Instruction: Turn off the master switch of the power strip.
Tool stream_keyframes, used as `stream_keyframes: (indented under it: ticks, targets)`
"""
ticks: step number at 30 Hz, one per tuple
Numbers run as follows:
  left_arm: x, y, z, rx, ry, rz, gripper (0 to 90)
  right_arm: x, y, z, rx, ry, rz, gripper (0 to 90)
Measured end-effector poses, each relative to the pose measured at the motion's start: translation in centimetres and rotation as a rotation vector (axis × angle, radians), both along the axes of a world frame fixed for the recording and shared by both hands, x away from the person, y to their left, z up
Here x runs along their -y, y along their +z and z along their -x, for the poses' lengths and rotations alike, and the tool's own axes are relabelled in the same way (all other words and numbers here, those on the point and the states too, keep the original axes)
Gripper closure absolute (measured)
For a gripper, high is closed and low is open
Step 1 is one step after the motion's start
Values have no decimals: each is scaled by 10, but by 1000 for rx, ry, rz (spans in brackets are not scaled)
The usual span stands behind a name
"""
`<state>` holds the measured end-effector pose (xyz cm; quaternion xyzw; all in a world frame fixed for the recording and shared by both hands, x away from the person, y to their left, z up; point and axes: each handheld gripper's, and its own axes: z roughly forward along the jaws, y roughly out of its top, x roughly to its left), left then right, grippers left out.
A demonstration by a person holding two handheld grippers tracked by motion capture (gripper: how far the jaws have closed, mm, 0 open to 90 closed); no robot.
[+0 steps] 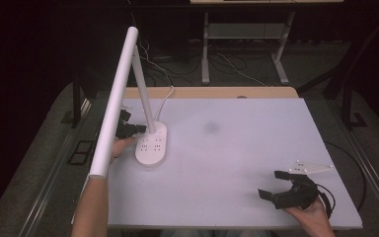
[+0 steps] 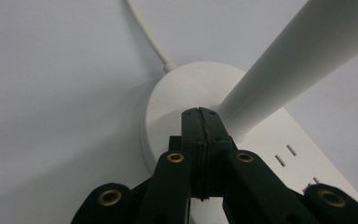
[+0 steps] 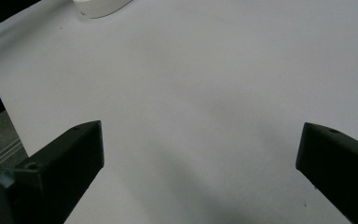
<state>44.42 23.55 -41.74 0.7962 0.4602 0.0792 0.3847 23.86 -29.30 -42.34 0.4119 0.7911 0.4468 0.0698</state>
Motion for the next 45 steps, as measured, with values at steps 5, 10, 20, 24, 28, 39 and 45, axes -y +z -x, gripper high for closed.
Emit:
stream_keyframes:
  ticks: [5, 10, 20, 24, 28, 39, 45]
  targets:
    - [2, -1, 0, -18, 17, 3, 900, 0, 0, 0, -2, 3, 5, 1]
    - [-5, -7, 1, -21, 35, 76, 900, -1, 0, 0, -3, 5, 4, 1]
    - [-2, -6, 3, -12, 53, 63, 900, -4, 0, 1, 0, 14, 6, 1]
    - [4, -3, 3, -44, 81, 23, 900, -5, 1, 1, -4, 22, 8, 1]
    - [5, -3, 4, -36, 90, 20, 900, -4, 1, 1, 10, 23, 7, 1]
    - [0, -5, 7, -8, 118, 75, 900, -7, 1, 0, 0, 24, 8, 1]
    - [-2, -7, 9, 0, 122, 112, 900, -6, -1, -1, 2, 18, 10, 1]
